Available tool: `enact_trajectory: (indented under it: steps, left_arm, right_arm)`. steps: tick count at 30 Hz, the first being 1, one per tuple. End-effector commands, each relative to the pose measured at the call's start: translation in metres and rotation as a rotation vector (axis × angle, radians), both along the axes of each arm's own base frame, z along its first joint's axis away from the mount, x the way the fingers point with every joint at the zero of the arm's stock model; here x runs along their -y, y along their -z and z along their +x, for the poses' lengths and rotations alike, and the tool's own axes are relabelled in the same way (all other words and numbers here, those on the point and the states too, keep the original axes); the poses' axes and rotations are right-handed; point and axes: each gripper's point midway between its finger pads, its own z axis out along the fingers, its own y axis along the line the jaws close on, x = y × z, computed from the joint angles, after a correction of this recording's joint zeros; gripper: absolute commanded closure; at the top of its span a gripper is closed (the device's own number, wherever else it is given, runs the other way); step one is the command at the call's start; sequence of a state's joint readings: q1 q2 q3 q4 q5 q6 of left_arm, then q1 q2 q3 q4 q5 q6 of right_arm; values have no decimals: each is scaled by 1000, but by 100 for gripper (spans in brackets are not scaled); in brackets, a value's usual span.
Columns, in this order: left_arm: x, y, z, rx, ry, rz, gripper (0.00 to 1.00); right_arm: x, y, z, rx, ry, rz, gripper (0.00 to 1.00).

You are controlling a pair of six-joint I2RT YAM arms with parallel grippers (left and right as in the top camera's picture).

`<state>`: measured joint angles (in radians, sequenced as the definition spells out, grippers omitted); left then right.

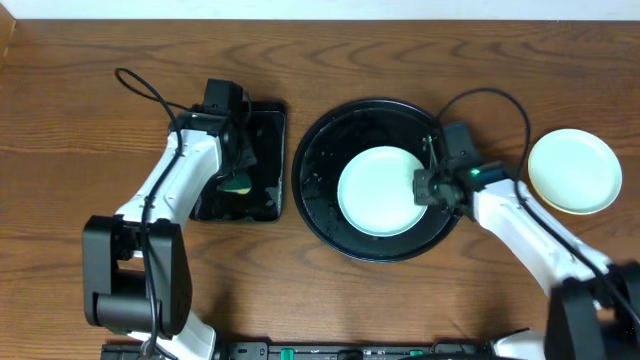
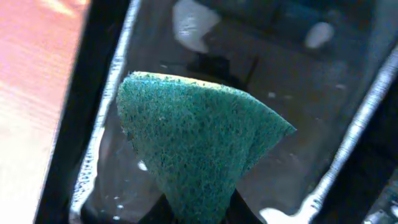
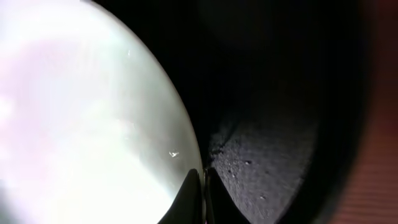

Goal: Clean dirty plates on tray and stack at the side
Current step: 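Return the sponge to the soapy tray with the left gripper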

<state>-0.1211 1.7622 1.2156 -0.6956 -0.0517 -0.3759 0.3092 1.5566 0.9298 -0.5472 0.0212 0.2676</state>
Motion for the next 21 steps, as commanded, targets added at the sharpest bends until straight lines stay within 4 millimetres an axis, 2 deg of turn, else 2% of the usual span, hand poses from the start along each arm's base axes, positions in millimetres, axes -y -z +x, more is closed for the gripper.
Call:
enact_trajectory:
  steps: [1, 2, 4, 5, 7, 12, 16, 18, 21]
  left_arm:
    - [8, -22, 7, 48, 84, -32, 84]
    - [8, -29, 7, 63, 85, -33, 78]
    - [8, -42, 8, 100, 85, -36, 50]
    - [8, -49, 8, 119, 85, -38, 42]
    - [8, -64, 8, 160, 86, -41, 34]
    - [8, -87, 5, 219, 86, -45, 27]
    - [7, -84, 0, 197, 86, -43, 25]
    - [7, -83, -2, 186, 85, -42, 22]
    - [7, -83, -3, 184, 85, -42, 21]
  right_arm:
    - [-4, -55, 17, 162, -87, -40, 99]
    - [-3, -64, 19, 187, -84, -51, 99]
    - [-4, -82, 21, 239, -108, -79, 99]
    - [-5, -91, 21, 270, -130, -101, 99]
    - [-5, -105, 21, 321, -156, -157, 99]
    - [4, -135, 17, 436, -147, -367, 99]
    - [10, -157, 12, 519, -92, -541, 99]
    - [6, -164, 8, 547, -98, -602, 99]
    - [-10, -172, 1, 585, -158, -658, 99]
